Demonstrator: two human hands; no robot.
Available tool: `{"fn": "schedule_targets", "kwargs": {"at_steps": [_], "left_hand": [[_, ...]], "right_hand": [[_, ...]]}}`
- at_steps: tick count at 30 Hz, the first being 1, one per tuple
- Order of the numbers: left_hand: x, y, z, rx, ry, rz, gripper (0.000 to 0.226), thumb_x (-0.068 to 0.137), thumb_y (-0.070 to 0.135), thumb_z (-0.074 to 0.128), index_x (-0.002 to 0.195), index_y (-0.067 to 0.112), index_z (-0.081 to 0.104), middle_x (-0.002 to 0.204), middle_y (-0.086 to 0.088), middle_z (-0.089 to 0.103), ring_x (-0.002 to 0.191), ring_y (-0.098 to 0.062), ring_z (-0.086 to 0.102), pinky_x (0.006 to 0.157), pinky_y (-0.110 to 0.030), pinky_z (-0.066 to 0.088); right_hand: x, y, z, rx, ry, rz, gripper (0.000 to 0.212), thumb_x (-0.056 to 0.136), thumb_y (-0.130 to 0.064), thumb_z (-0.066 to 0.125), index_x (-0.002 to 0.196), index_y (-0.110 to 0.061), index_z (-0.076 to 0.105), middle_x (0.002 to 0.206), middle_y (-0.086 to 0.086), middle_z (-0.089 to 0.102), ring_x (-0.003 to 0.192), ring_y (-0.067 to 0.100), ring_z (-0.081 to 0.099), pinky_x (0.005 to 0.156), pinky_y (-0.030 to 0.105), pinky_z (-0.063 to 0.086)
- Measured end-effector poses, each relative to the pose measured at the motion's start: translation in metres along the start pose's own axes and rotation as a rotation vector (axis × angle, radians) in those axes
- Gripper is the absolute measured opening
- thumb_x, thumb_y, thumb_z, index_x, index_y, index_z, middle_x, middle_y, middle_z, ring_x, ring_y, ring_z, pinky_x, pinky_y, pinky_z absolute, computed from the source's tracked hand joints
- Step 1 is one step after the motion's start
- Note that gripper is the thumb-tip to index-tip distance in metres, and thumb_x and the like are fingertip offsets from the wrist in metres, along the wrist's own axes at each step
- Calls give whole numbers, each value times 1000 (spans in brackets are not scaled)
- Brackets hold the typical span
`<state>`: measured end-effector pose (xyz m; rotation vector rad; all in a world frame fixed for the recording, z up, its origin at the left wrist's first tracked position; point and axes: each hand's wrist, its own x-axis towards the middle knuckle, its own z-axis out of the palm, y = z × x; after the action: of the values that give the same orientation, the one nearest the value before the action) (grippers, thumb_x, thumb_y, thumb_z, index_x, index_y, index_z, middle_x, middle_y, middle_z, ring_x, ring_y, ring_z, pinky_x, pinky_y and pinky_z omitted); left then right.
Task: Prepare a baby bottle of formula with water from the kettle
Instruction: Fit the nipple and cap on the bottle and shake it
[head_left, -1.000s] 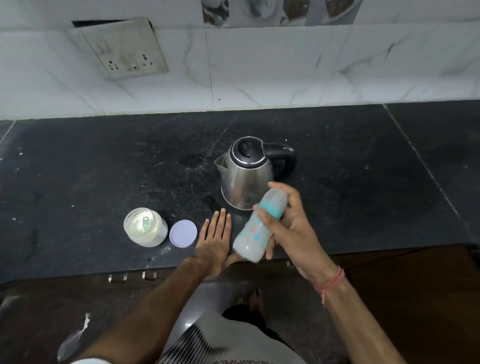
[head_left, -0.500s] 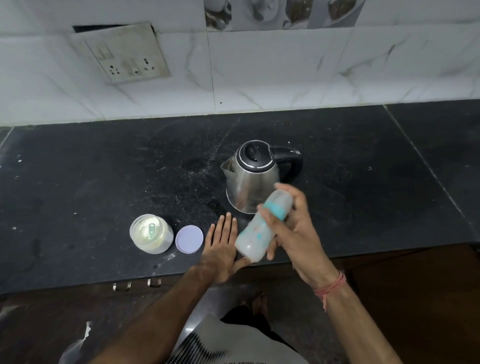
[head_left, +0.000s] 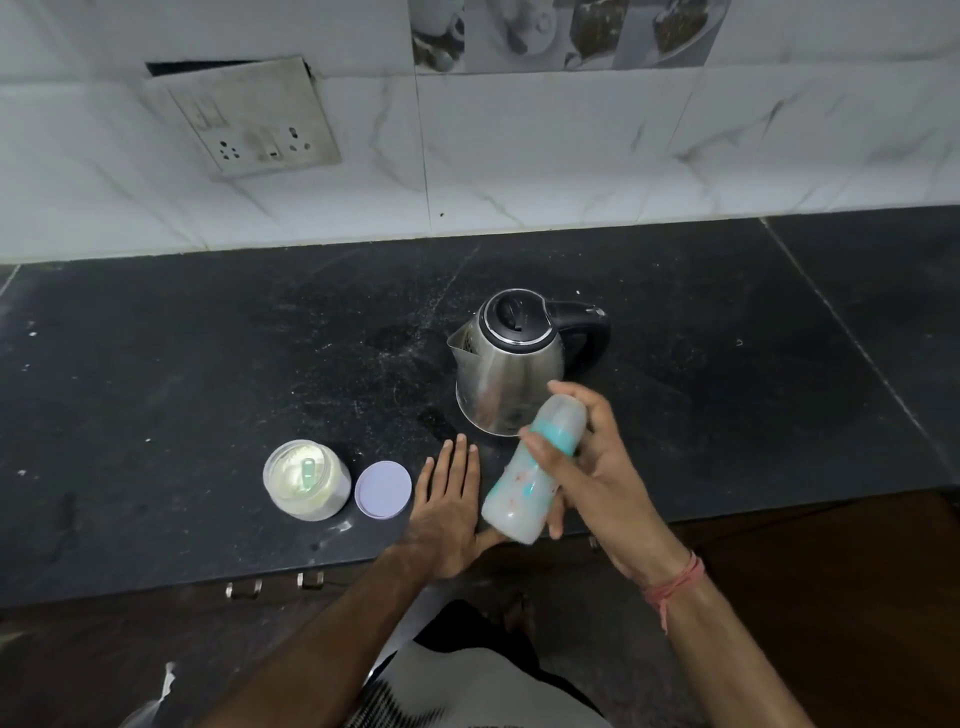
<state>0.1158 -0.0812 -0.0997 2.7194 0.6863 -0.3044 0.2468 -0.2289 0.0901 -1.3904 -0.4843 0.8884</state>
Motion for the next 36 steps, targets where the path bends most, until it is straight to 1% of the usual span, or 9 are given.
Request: {"fn": "schedule_targets", "kwargs": {"at_steps": [3, 6, 11, 15, 19, 22, 27, 30, 36], "left_hand": [[-1, -1, -3, -52, -1, -10, 127, 95, 98, 28, 169, 8, -23, 178, -9, -31, 169, -29, -22, 134, -45, -18], [-1, -2, 8, 7, -24, -5, 118, 94, 80, 41, 174, -1, 14, 185, -17, -13, 168, -42, 26, 135, -50, 2], [-1, -3, 2, -45, 7, 0, 132, 84, 102, 11, 174, 11, -20, 178, -6, -34, 168, -26, -28, 137, -48, -15], [-3, -3, 0, -35, -20, 14, 132, 77, 105, -1, 167, 12, -29, 175, -6, -36, 170, -30, -26, 133, -46, -21], [-1, -3, -2, 0, -37, -2, 130, 93, 100, 21, 173, 8, -23, 180, -11, -34, 169, -29, -29, 138, -51, -13], [-1, -4, 2, -21, -38, 0, 132, 88, 103, 16, 173, 8, -22, 180, -11, -33, 170, -29, -27, 138, -52, -12], [-2, -3, -2, -5, -51, 1, 132, 90, 102, 20, 173, 10, -24, 178, -9, -36, 168, -27, -32, 136, -48, -18], [-4, -2, -6, -22, -53, 6, 129, 84, 101, 14, 168, 13, -30, 175, -6, -38, 167, -25, -32, 137, -48, -17], [-1, -3, -1, 11, -68, 7, 140, 72, 106, -12, 172, 9, -25, 176, -9, -39, 167, -29, -32, 138, -51, -15]], "right_hand": [[6, 2, 2, 72, 140, -25, 57, 102, -28, 73, 149, -41, 44, 127, 20, 62, 85, 26, 72, 45, 34, 56], [6, 5, 7, -26, -75, 38, 60, 99, -26, 77, 149, -43, 47, 133, 21, 62, 90, 32, 74, 45, 33, 57], [14, -10, 7, 217, 104, 13, 61, 98, -33, 72, 153, -38, 46, 134, 25, 66, 95, 26, 71, 44, 27, 54], [18, -18, 0, 52, -135, 17, 59, 97, -27, 77, 148, -41, 50, 135, 31, 62, 96, 54, 72, 41, 31, 54], [26, -23, -7, 113, 111, -17, 65, 93, -37, 76, 150, -38, 45, 140, 37, 55, 89, 30, 70, 43, 29, 54], [21, -15, -6, 37, -70, 18, 64, 93, -31, 79, 148, -40, 48, 138, 34, 58, 89, 42, 73, 43, 32, 56], [19, -13, -1, 205, 106, -51, 63, 96, -31, 74, 150, -38, 44, 143, 39, 49, 100, 31, 71, 46, 31, 58], [12, -8, 0, 144, -72, -13, 63, 99, -23, 72, 154, -36, 43, 134, 25, 66, 105, 41, 75, 44, 33, 58], [10, -7, -5, 147, 34, 26, 60, 100, -29, 68, 154, -38, 44, 123, 15, 71, 93, 36, 74, 42, 30, 55]]}}
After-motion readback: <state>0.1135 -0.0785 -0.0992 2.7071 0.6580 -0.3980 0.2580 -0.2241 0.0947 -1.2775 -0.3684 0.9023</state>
